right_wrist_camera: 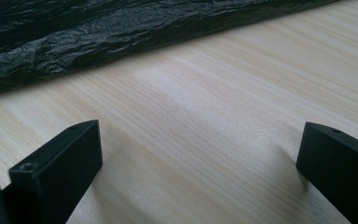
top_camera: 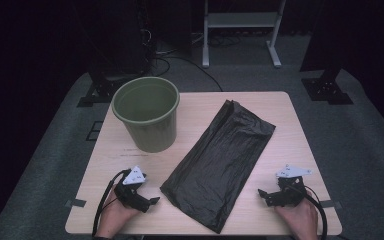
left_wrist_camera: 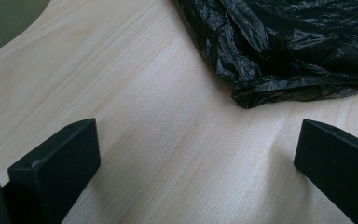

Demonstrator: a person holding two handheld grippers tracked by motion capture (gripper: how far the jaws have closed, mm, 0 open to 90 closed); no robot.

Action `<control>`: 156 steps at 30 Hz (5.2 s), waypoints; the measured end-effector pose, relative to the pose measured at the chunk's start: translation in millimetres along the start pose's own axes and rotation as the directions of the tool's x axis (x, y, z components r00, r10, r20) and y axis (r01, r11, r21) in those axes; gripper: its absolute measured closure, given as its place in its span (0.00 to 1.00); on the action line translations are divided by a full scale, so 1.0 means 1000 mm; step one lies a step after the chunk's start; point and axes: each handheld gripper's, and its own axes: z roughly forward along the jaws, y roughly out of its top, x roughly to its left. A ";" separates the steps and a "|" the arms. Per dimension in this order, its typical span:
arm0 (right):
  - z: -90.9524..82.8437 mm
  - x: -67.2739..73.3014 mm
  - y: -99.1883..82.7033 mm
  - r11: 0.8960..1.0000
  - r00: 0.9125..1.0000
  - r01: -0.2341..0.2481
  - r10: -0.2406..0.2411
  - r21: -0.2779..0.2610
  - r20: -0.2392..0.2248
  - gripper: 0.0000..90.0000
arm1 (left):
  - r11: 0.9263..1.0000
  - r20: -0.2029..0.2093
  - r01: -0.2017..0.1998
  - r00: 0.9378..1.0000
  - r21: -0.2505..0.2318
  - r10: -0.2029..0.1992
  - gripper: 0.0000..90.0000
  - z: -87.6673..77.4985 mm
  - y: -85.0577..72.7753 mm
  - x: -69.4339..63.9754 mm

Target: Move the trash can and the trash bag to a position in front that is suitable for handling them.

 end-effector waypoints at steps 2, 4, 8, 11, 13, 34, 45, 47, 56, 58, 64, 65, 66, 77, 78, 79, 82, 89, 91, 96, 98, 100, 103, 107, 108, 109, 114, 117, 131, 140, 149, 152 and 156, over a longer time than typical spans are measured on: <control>0.000 0.000 0.000 1.000 1.000 0.001 -0.001 0.000 -0.001 0.00 | 1.000 0.000 0.000 1.000 0.000 0.000 0.00 0.000 0.000 0.000; -0.001 0.000 0.000 1.000 1.000 0.007 -0.007 0.000 0.004 0.00 | 1.000 0.000 0.000 1.000 0.000 0.000 0.00 0.000 0.000 0.000; -0.004 0.004 0.001 1.000 1.000 0.017 -0.017 -0.001 0.005 0.00 | 1.000 0.000 0.000 1.000 0.000 0.000 0.00 0.000 0.000 0.000; -0.006 0.007 0.004 1.000 1.000 0.019 -0.019 -0.012 -0.006 0.00 | 1.000 0.000 0.000 1.000 0.000 0.000 0.00 0.000 0.000 0.000; -0.009 0.014 0.010 0.999 0.999 0.030 -0.031 -0.030 -0.016 0.00 | 1.000 -0.001 0.000 1.000 0.000 0.000 0.00 0.000 0.000 0.000; 0.021 0.073 0.043 0.993 0.979 0.114 -0.119 -0.040 -0.165 0.05 | 1.000 -0.003 0.002 1.000 0.000 -0.002 0.00 0.000 0.000 0.000; 0.027 0.075 0.039 0.989 0.976 0.146 -0.150 -0.035 -0.158 0.82 | 1.000 -0.003 0.002 1.000 0.000 -0.002 0.00 0.000 0.000 0.000; 0.026 0.073 0.039 0.989 0.976 0.144 -0.148 -0.037 -0.161 0.92 | 1.000 -0.003 0.002 1.000 0.000 -0.002 0.00 0.000 0.000 0.000; 0.018 0.049 0.041 0.993 0.986 0.119 -0.119 -0.009 -0.113 1.00 | 1.000 -0.004 0.002 1.000 0.001 -0.002 0.00 -0.001 -0.001 0.000; 0.017 0.044 0.042 0.994 0.988 0.112 -0.113 -0.010 -0.104 1.00 | 1.000 -0.006 0.004 1.000 0.001 -0.004 0.00 -0.001 -0.001 -0.001; 0.010 0.004 0.040 0.998 0.998 0.057 -0.057 -0.003 -0.018 1.00 | 1.000 -0.007 0.006 1.000 0.000 -0.006 0.00 -0.001 -0.001 -0.001; 0.010 0.004 0.040 0.998 0.998 0.057 -0.057 -0.003 -0.018 1.00 | 1.000 -0.007 0.006 1.000 0.000 -0.006 0.00 -0.001 -0.001 -0.001; 0.008 -0.006 0.040 0.999 0.999 0.045 -0.045 -0.007 0.016 0.99 | 1.000 -0.007 0.007 1.000 0.000 -0.007 0.00 -0.001 -0.001 -0.001; -0.015 -0.019 0.037 0.993 0.999 -0.031 0.035 -0.110 0.029 0.62 | 1.000 -0.010 0.009 1.000 0.000 -0.009 0.00 -0.001 -0.001 -0.001; -0.021 -0.011 0.037 0.993 1.000 -0.025 0.026 -0.115 0.007 0.59 | 1.000 -0.011 0.011 1.000 0.000 -0.011 0.00 -0.001 -0.001 -0.002; -0.021 -0.011 0.037 0.993 1.000 -0.025 0.026 -0.115 0.007 0.59 | 1.000 -0.011 0.011 1.000 0.000 -0.011 0.00 -0.001 -0.001 -0.002; -0.027 0.009 0.032 0.996 1.000 0.014 -0.015 -0.091 -0.004 0.54 | 1.000 -0.011 0.011 1.000 0.000 -0.011 0.00 -0.001 -0.001 -0.002; -0.031 0.034 0.017 0.997 0.998 0.029 -0.033 -0.068 -0.060 0.46 | 1.000 -0.011 0.011 1.000 0.000 -0.011 0.00 -0.001 -0.001 -0.002; -0.030 0.044 0.013 0.997 0.997 0.053 -0.055 -0.052 -0.055 0.43 | 1.000 -0.012 0.012 1.000 0.000 -0.012 0.00 -0.001 -0.001 -0.002; -0.023 0.054 0.003 0.998 0.996 0.068 -0.068 -0.005 -0.052 0.42 | 1.000 -0.012 0.013 1.000 0.000 -0.013 0.00 -0.001 -0.001 -0.002; -0.017 0.056 0.000 0.996 0.996 0.078 -0.076 0.031 -0.056 0.45 | 1.000 -0.012 0.013 1.000 0.000 -0.013 0.00 -0.001 -0.001 -0.002; -0.018 0.055 -0.001 0.998 0.996 0.066 -0.064 0.022 -0.069 0.56 | 1.000 -0.012 0.013 1.000 0.000 -0.013 0.00 -0.001 -0.001 -0.002; -0.019 0.053 -0.002 0.998 0.996 0.061 -0.059 0.019 -0.067 0.74 | 1.000 -0.012 0.013 1.000 0.000 -0.013 0.00 -0.001 -0.001 -0.002; -0.021 0.047 -0.002 0.998 0.995 0.053 -0.051 0.025 -0.081 0.99 | 1.000 -0.012 0.013 1.000 0.000 -0.013 0.00 -0.001 -0.001 -0.002; -0.022 0.044 -0.002 0.997 0.996 0.070 -0.068 0.036 -0.061 1.00 | 1.000 -0.012 0.013 1.000 0.000 -0.013 0.00 -0.001 -0.001 -0.002; -0.022 0.044 -0.002 0.997 0.996 0.070 -0.068 0.036 -0.061 1.00 | 1.000 -0.012 0.013 1.000 -0.001 -0.013 0.00 -0.001 -0.001 -0.002; -0.025 0.025 0.002 0.998 0.999 0.050 -0.049 0.045 -0.014 1.00 | 1.000 -0.012 0.012 1.000 0.001 -0.012 0.00 -0.001 -0.001 -0.002; -0.028 0.006 0.004 0.999 0.999 0.027 -0.029 0.039 0.037 0.99 | 1.000 -0.012 0.013 1.000 0.000 -0.013 0.00 -0.001 -0.001 -0.002; -0.050 -0.017 0.021 0.995 0.996 -0.039 0.046 -0.090 0.081 0.58 | 1.000 -0.013 0.014 1.000 0.000 -0.014 0.00 -0.001 -0.001 -0.002; -0.013 0.017 0.063 0.997 0.999 0.023 -0.025 -0.080 -0.026 0.52 | 1.000 -0.013 0.014 1.000 0.000 -0.014 0.00 -0.001 -0.001 -0.002; 0.036 0.034 0.095 0.999 0.996 0.027 -0.030 -0.038 -0.081 0.46 | 1.000 -0.013 0.014 1.000 0.000 -0.014 0.00 -0.001 -0.001 -0.002; 0.052 0.037 0.101 0.999 0.998 0.034 -0.036 -0.020 -0.059 0.46 | 1.000 -0.013 0.014 1.000 0.000 -0.014 0.00 -0.001 -0.001 -0.002; 0.069 0.033 0.100 1.000 0.998 0.012 -0.012 0.008 -0.058 0.52 | 1.000 -0.013 0.014 1.000 0.000 -0.014 0.00 -0.001 -0.001 -0.002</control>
